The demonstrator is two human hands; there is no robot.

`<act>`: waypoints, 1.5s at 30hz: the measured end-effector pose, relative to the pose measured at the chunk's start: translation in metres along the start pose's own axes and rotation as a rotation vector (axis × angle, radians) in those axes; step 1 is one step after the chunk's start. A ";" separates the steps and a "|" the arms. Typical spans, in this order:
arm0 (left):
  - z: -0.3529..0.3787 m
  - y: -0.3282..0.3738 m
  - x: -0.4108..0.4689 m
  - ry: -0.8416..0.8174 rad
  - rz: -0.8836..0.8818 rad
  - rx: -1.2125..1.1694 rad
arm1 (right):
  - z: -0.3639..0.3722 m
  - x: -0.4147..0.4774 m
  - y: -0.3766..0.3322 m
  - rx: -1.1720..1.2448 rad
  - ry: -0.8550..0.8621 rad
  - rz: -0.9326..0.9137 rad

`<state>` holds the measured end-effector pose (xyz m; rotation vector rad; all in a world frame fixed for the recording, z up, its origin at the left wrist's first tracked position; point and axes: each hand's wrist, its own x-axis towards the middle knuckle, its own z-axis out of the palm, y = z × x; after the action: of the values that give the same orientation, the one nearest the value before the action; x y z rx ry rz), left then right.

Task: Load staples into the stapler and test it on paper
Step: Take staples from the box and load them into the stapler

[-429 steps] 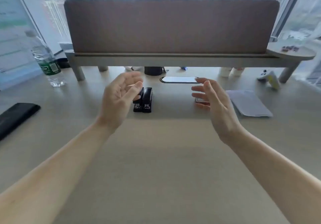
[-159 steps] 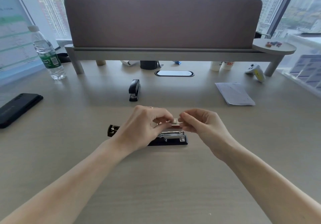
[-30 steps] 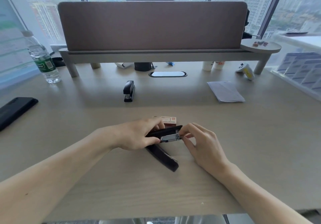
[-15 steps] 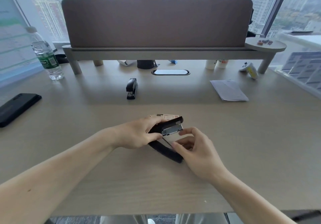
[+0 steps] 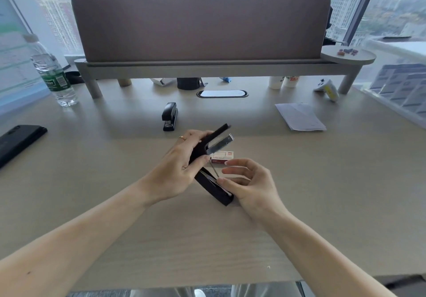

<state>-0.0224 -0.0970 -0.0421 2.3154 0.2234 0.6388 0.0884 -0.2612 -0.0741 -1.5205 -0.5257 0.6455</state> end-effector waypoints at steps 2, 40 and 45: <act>0.005 -0.005 -0.002 0.087 -0.047 -0.050 | 0.005 -0.002 0.003 0.009 0.024 -0.025; 0.036 0.025 0.011 0.124 -0.498 -0.705 | 0.010 0.023 -0.017 -0.543 0.082 -0.616; 0.036 0.026 0.008 0.112 -0.508 -0.715 | 0.007 0.025 -0.016 -0.605 0.060 -0.642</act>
<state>0.0022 -0.1352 -0.0435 1.4602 0.5200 0.4794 0.1026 -0.2379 -0.0597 -1.7783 -1.1709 -0.0769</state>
